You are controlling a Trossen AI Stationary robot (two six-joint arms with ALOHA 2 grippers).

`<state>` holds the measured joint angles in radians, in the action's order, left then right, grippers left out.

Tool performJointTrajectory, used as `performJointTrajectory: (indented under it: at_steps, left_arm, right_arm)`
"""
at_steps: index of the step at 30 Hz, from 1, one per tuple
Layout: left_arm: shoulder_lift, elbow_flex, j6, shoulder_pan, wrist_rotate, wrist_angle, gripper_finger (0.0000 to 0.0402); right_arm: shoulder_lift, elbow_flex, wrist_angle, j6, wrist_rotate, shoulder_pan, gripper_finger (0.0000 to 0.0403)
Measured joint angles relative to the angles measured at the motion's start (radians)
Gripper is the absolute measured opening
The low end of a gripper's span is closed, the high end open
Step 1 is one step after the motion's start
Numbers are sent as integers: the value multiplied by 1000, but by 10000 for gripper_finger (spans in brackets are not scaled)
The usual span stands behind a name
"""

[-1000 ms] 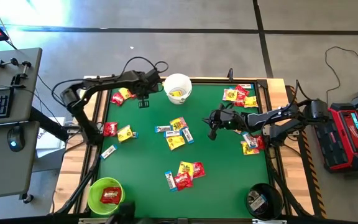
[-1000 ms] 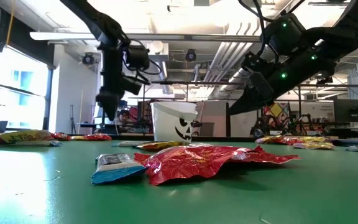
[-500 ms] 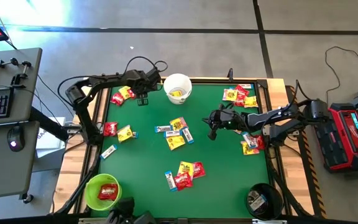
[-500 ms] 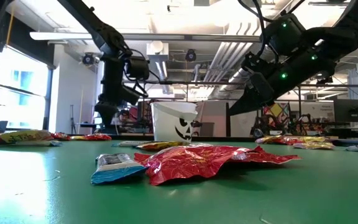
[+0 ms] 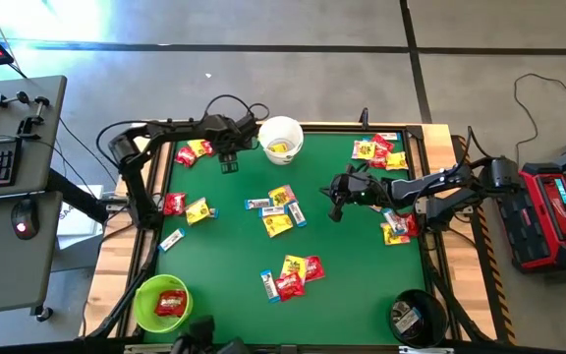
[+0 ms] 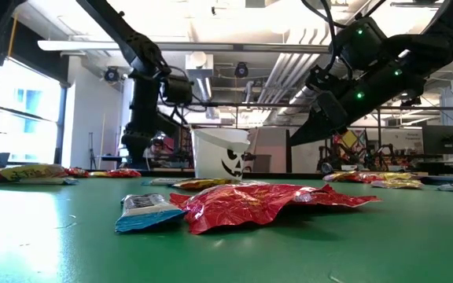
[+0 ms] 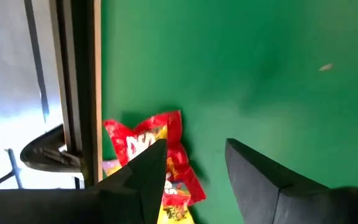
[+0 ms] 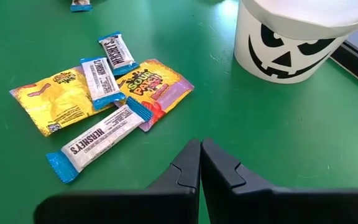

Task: Sort candy by brand, put in halloween buckets
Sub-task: Put the red candy into the green bucket

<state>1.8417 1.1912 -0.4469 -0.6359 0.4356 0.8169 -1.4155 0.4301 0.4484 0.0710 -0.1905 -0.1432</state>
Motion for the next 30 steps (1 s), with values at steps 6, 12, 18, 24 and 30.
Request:
performJointTrajectory:
  at_steps: [6, 12, 18, 24, 30]
  left_arm:
    - [55, 17, 9, -7, 46, 1, 157]
    - [123, 76, 0, -20, 71, 4, 157]
    - [175, 109, 12, -38, 90, 49, 157]
    - [177, 108, 10, -42, 108, 65, 156]
    - [177, 107, 19, -60, 106, 80, 133]
  right_arm:
    - [0, 0, 2, 8, 0, 0, 0]
    - [0, 0, 3, 11, 0, 0, 0]
    - [0, 0, -3, 11, 0, 0, 0]
    - [0, 0, -3, 11, 0, 0, 0]
    - [0, 0, -3, 11, -1, 0, 0]
